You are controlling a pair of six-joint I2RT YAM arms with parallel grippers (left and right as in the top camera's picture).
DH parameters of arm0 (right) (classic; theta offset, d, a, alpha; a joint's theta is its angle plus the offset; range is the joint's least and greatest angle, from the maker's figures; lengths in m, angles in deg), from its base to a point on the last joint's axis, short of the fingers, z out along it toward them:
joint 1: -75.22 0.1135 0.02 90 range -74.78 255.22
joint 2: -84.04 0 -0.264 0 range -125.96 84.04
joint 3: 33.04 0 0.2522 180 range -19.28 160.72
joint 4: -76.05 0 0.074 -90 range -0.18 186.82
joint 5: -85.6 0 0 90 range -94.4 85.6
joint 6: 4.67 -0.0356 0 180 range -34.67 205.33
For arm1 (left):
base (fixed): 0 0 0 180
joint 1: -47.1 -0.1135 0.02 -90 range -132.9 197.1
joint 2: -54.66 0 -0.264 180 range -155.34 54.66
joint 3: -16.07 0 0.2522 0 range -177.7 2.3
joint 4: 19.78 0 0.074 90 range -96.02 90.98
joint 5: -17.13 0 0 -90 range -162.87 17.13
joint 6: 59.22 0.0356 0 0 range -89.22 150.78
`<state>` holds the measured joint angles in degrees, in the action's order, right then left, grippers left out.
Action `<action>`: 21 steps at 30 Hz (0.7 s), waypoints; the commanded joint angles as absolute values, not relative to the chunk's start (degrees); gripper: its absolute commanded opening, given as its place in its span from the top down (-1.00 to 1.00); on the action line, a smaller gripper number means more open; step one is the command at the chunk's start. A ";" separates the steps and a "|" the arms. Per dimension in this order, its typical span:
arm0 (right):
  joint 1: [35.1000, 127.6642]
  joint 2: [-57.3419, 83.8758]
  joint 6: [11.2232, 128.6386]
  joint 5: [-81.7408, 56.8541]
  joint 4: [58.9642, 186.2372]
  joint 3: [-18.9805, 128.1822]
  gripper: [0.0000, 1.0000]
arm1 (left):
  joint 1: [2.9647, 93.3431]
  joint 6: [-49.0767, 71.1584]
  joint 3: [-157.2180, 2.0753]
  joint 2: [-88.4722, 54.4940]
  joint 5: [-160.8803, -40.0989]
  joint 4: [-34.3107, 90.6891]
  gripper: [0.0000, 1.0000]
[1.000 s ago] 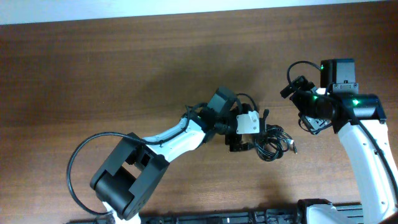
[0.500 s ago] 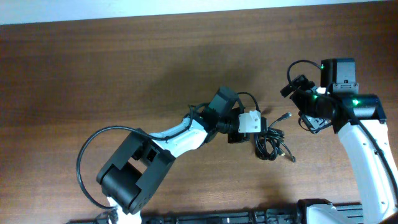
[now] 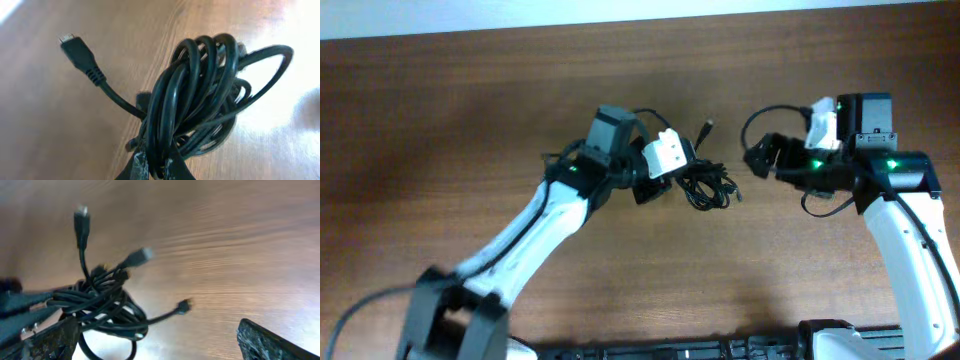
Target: Untangle cables
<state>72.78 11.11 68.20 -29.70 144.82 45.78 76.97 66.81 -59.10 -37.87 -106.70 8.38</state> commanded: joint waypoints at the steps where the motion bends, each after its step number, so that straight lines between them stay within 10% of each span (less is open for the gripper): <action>1: 72.61 11.29 83.39 -43.73 145.06 46.52 -0.98 | 76.97 75.68 -59.36 -29.70 -107.51 10.82 1.00; 21: 84.21 11.29 106.54 -48.80 141.78 46.52 -0.68 | 77.08 77.23 -59.36 -27.80 -113.54 10.56 1.00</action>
